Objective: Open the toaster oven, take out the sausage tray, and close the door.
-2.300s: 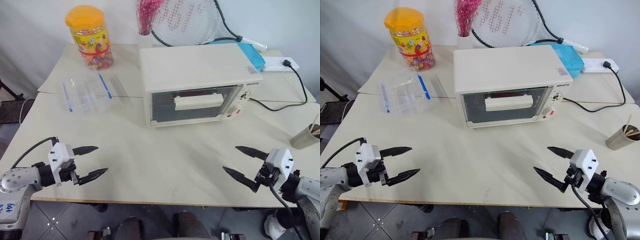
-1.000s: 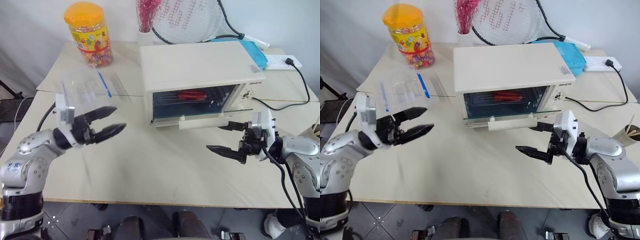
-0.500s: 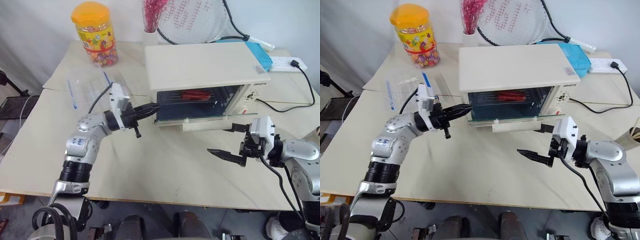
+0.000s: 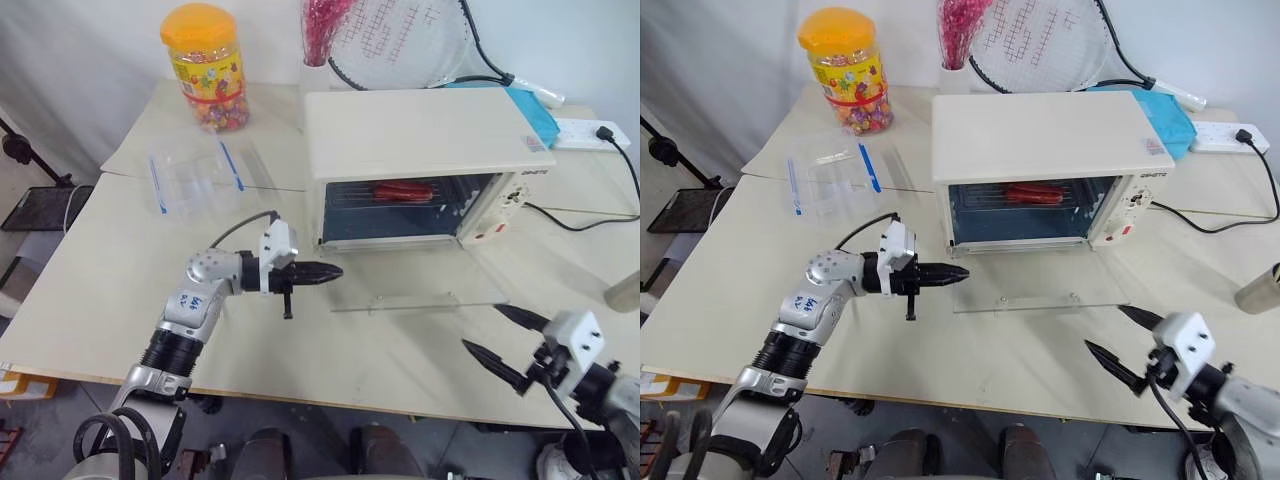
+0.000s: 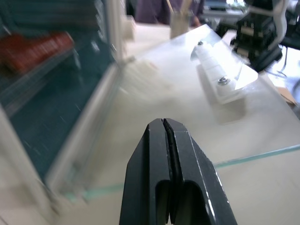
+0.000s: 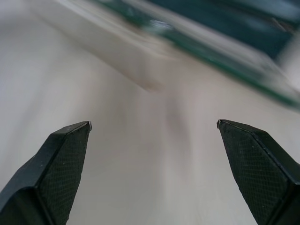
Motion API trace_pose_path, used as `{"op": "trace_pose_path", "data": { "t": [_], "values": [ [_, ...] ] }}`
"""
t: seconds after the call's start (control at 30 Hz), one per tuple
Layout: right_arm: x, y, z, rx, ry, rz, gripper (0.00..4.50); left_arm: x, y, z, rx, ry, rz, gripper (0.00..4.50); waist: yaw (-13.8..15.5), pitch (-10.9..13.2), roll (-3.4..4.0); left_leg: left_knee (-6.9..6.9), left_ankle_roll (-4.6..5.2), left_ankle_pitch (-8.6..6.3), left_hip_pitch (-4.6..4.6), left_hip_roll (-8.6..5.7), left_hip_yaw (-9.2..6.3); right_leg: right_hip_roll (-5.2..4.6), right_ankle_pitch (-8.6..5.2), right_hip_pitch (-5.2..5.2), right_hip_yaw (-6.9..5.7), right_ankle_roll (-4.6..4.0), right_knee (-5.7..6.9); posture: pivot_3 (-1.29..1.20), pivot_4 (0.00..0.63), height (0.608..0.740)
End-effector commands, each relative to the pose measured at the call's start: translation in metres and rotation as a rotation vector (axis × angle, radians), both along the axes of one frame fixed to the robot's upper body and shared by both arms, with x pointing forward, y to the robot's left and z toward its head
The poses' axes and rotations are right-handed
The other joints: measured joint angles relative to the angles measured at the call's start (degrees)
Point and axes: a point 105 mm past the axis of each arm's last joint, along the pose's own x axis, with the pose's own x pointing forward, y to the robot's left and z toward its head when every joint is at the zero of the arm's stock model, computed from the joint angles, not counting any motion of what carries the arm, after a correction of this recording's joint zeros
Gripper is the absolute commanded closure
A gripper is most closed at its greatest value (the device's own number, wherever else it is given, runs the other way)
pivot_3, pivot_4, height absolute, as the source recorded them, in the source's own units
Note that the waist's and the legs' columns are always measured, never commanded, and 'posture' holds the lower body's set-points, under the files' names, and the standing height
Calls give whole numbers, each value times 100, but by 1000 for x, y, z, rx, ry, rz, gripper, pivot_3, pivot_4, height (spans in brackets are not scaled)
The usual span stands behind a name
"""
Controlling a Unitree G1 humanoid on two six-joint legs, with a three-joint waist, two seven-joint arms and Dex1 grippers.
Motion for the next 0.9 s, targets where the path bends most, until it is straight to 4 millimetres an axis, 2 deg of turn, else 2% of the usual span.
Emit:
{"op": "trace_pose_path", "data": {
  "t": [0.03,0.1,0.17,0.27,0.33,0.37,0.47,0.57,0.67,0.83,0.87,0.9],
  "values": [
    [1,-22,33,-90,-160,-143,0,-7,-6,-9,49,-44,-34,4478,-27,0,0,0,1,2,3,-2,2,0,2,2,4,4,-1,0,150,740],
    [9,-18,50,-162,-239,-162,0,-7,-4,-17,69,-49,-16,4478,-82,-1,1,0,2,4,9,-2,15,3,7,2,22,12,-1,0,150,740],
    [28,-4,66,-276,-294,-160,0,-4,-2,-21,76,-56,30,4478,-172,1,7,-3,0,8,17,2,17,6,7,2,27,12,6,0,150,740],
    [56,29,80,-347,-370,-134,0,-5,1,-24,63,-77,59,4478,-195,0,9,-9,6,18,26,4,20,9,7,0,31,13,17,0,150,740],
    [73,59,83,-420,-445,-68,0,-6,9,-15,-9,-87,98,4478,-191,-1,10,-14,1,26,26,6,13,12,7,-1,28,12,18,0,150,740],
    [82,74,83,-464,-490,-38,0,-9,16,-7,-60,-85,117,4306,-179,-2,12,-16,-5,29,26,7,12,13,7,-4,29,12,19,0,150,740],
    [103,101,82,-565,-588,-2,0,-16,33,4,-108,-96,159,3628,-162,-2,11,-14,-5,29,-4,5,6,7,7,-33,25,11,21,0,150,740],
    [121,116,83,-624,-653,-2,0,-23,46,9,-127,-80,207,2748,-149,-2,11,-13,2,25,-22,-7,6,-9,7,-47,20,11,21,0,150,740],
    [144,130,80,-722,-701,-7,562,-26,58,10,-127,-86,281,1812,-174,-1,10,-8,17,16,-25,-36,1,-51,7,-44,4,11,20,0,150,740],
    [164,143,68,-799,-688,44,2282,-30,62,10,-144,-79,316,261,-163,-1,9,-6,26,19,-23,-49,-9,-70,9,-30,-22,14,13,0,150,740],
    [166,143,67,-814,-698,46,2327,-30,62,11,-148,-80,318,53,-166,-1,9,-7,26,19,-23,-48,-11,-69,8,-29,-27,14,14,0,150,740],
    [168,144,69,-809,-704,45,2327,-30,62,11,-148,-81,320,53,-171,-1,9,-7,26,19,-24,-49,-10,-69,9,-29,-27,14,13,0,150,740]
  ]
}}
